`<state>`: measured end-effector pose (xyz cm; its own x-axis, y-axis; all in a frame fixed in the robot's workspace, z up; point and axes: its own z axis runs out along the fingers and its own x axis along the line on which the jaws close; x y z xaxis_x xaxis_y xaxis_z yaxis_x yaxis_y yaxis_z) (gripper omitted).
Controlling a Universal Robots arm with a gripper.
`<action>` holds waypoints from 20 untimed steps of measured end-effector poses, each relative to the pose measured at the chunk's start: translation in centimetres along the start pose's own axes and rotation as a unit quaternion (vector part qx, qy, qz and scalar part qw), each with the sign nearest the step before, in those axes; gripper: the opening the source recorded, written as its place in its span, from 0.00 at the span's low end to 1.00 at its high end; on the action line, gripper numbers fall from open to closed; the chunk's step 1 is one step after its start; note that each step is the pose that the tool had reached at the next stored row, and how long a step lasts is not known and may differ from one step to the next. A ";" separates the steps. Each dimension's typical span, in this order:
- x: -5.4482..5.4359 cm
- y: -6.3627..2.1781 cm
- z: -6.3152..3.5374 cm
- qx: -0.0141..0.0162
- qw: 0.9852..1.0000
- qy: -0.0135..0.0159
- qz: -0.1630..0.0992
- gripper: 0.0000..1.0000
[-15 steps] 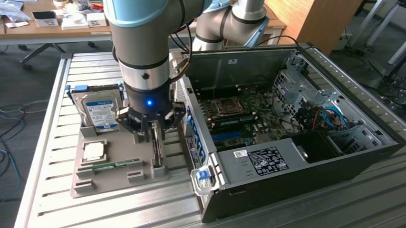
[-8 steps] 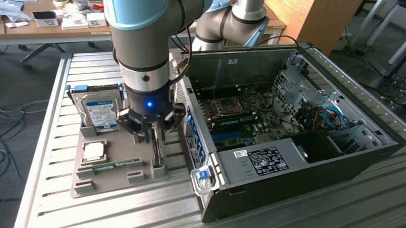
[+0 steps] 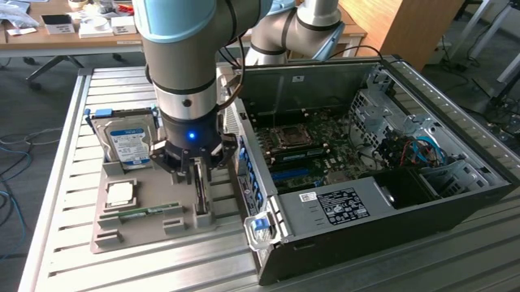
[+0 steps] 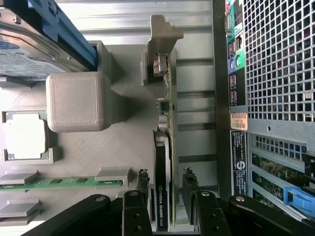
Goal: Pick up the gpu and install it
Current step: 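Pick up the gpu and move the gpu toward the slot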
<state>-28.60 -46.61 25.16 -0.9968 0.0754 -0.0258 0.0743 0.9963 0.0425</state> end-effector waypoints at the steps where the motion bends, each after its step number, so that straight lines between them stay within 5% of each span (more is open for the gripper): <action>1: 0.0 0.09 0.05 0.000 1.000 0.000 0.000 0.42; 20: 0.1 0.40 1.74 0.000 1.000 0.000 0.000 0.42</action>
<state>-28.60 -46.13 23.44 -0.9968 0.0752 -0.0259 0.0741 0.9963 0.0426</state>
